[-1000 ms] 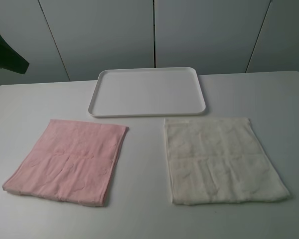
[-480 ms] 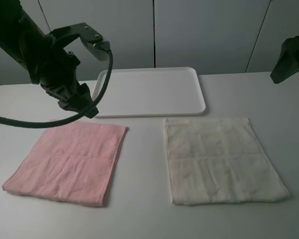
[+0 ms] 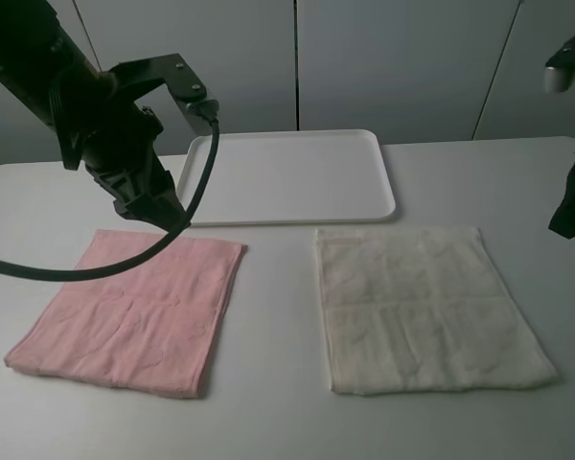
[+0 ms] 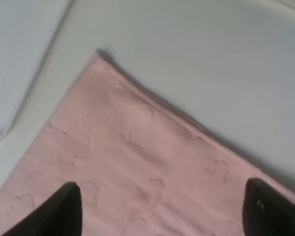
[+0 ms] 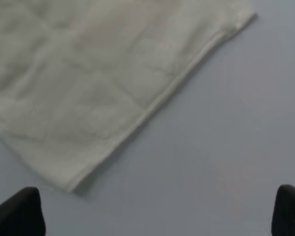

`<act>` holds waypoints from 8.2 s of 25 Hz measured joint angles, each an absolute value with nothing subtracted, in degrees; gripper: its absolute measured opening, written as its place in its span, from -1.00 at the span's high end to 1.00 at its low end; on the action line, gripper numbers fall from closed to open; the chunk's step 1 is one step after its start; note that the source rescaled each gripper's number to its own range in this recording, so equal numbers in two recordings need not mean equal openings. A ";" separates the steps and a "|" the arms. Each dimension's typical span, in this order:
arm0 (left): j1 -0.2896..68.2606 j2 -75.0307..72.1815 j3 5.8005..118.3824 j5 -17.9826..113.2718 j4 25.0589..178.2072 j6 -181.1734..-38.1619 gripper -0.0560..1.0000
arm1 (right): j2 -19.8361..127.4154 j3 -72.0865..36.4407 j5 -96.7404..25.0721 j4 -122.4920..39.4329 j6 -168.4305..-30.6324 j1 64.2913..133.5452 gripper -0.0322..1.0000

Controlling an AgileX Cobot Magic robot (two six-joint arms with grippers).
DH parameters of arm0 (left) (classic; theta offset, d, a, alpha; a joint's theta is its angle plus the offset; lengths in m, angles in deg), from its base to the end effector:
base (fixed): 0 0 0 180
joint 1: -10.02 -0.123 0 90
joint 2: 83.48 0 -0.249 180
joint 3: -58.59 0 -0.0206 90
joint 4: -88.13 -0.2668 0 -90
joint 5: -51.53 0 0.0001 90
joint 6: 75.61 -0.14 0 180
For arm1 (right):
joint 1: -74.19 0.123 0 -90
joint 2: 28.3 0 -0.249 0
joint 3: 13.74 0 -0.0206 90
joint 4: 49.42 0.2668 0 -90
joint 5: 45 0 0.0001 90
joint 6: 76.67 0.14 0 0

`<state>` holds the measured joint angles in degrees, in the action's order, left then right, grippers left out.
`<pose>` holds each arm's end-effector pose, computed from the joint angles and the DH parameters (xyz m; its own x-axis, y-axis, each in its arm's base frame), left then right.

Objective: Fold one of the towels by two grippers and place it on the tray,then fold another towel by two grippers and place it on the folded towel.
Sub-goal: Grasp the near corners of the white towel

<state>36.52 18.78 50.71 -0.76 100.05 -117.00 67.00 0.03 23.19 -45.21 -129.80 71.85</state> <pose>0.3061 -0.1782 0.1625 -0.4327 0.8327 -0.3454 0.8785 0.4756 0.0459 0.2887 -0.0022 0.1637 -0.6497 -0.7556 -0.0836 -0.7585 0.6517 0.0041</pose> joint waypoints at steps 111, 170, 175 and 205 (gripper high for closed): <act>61.90 32.06 50.71 8.09 92.41 -117.06 -0.73 | 73.29 41.67 -19.78 -64.64 -158.18 80.41 -0.89; 79.62 54.47 68.30 2.12 82.11 -86.97 -0.71 | 73.48 41.67 -20.26 -65.21 -152.89 80.54 -0.87; 79.74 54.47 68.30 2.02 78.57 -83.88 -0.22 | 73.48 41.67 -20.26 -65.21 -152.65 80.54 -0.87; 79.74 55.32 68.30 4.58 65.29 -73.38 0.89 | 73.70 41.41 -22.71 -65.10 -148.54 80.54 0.93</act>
